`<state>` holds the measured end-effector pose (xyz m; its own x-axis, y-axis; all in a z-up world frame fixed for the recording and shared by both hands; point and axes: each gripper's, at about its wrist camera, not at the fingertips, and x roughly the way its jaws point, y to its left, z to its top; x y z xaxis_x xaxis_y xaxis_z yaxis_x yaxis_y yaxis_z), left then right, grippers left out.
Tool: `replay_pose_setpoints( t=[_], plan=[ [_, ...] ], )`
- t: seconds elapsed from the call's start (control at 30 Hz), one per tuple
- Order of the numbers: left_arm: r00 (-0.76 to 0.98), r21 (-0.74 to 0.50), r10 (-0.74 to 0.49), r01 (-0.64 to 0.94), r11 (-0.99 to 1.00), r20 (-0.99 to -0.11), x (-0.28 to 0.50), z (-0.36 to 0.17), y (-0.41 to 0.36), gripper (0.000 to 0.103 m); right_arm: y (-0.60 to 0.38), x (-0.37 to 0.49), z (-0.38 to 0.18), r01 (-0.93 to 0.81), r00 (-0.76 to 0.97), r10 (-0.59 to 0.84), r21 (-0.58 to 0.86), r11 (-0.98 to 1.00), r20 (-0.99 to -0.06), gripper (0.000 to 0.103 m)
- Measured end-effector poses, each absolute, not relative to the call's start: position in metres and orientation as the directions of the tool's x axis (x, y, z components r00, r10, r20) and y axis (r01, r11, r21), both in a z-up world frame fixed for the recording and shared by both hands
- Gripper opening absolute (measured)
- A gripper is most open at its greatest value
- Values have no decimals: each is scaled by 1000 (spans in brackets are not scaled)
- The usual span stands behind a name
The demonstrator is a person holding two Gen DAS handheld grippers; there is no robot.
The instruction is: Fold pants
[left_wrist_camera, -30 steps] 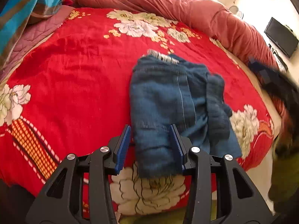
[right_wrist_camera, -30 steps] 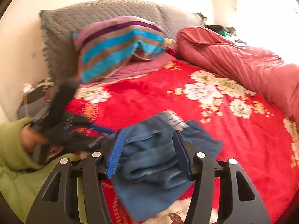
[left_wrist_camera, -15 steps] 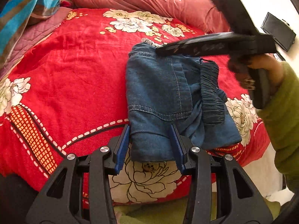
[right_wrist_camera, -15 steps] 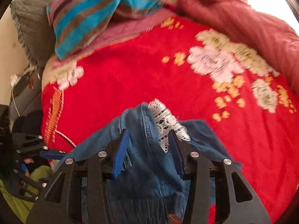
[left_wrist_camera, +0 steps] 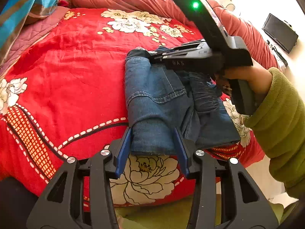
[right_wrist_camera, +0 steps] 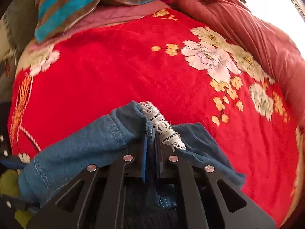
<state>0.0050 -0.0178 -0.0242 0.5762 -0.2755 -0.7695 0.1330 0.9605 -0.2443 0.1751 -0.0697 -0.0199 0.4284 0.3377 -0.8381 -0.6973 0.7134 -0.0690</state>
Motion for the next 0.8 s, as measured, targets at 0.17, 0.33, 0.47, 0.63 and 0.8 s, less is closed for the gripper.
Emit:
replay_pose_setpoints(
  t=[0.17,0.33,0.47,0.63,0.8],
  plan=[
    [577,-225,-262,137,965,-773,2,-24,-22,35,-74,174,-17,-679,446,343,-63,731,-827,10],
    [569,-253,-276,120,960,-775,3,-26,-17,43,-74,165,-5,-657,489,346,-77,750,-801,16],
    [574,-269,-280,106,957,-769,-1,-24,-14,44,-90,152,17,-635,525,395,-38,771,-754,30],
    [589,-261,-276,113,959,-760,-5,-16,-18,44,-114,136,40,-609,562,439,8,793,-701,54],
    [600,-258,-272,111,960,-753,-9,-10,-19,46,-140,116,61,-575,607,480,66,815,-633,69]
  ],
)
